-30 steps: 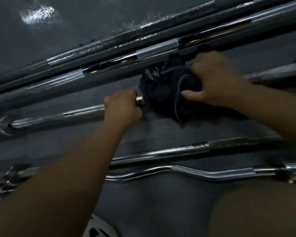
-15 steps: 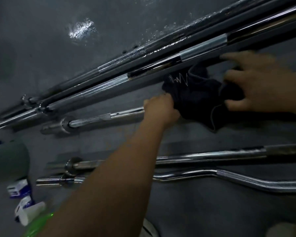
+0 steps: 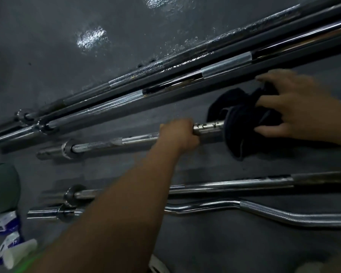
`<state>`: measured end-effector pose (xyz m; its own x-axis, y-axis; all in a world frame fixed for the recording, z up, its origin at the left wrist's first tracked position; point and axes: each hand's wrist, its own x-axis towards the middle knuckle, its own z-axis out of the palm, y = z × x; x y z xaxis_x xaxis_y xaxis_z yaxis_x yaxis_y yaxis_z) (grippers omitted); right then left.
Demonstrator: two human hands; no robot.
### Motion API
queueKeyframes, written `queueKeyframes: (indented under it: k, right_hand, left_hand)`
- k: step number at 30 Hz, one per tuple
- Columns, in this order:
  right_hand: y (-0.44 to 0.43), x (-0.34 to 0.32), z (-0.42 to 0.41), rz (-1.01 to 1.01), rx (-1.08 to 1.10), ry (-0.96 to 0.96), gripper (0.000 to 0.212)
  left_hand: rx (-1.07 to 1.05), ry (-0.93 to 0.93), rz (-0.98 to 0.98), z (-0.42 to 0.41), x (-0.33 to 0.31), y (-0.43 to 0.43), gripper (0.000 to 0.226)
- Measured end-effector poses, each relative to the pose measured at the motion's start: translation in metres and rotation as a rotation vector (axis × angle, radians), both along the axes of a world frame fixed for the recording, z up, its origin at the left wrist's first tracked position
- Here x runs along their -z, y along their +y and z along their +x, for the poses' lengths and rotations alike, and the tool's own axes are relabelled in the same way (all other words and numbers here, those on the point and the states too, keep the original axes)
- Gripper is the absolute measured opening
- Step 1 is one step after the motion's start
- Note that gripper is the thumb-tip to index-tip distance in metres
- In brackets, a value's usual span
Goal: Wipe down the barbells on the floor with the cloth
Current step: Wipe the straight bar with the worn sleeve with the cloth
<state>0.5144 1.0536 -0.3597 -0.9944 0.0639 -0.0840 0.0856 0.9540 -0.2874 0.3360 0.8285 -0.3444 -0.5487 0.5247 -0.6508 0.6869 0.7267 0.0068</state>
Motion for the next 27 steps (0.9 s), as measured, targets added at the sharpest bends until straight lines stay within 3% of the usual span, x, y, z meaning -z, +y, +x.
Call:
queueKeyframes:
  k: [2,4,8,11,14,17,21,23,27]
  right_hand:
    - [0.003,0.001,0.009,-0.007,0.027,-0.013,0.072]
    - [0.001,-0.003,0.009,-0.025,0.068,-0.072,0.084]
    - [0.010,-0.001,0.015,0.040,0.045,-0.187,0.112]
    - [0.031,0.006,0.036,0.082,-0.022,-0.209,0.114]
    - [0.045,0.007,0.049,0.030,-0.022,-0.215,0.118]
    - [0.021,0.003,0.026,-0.023,-0.049,-0.103,0.119]
    - [-0.064,0.006,-0.047,-0.074,-0.148,0.066,0.093]
    - [-0.093,0.007,-0.070,-0.080,-0.125,0.056,0.085]
    - [-0.085,0.003,-0.059,-0.089,-0.128,0.040,0.080]
  left_hand:
    - [-0.040,-0.248,-0.110,-0.015,-0.014,0.016,0.026]
    - [-0.104,-0.291,-0.057,-0.016,-0.018,0.015,0.020]
    - [-0.004,0.277,0.340,0.024,0.004,-0.034,0.020]
    - [0.012,0.371,0.363,0.033,0.016,-0.042,0.023]
    - [0.089,0.278,0.230,0.015,0.008,-0.029,0.025]
    - [0.079,-0.022,0.056,-0.012,-0.002,-0.007,0.030]
    - [0.069,-0.133,-0.006,-0.021,-0.008,0.008,0.033]
    - [0.101,-0.031,0.071,-0.014,-0.002,-0.005,0.034]
    - [0.095,0.418,0.307,0.012,0.014,-0.043,0.031]
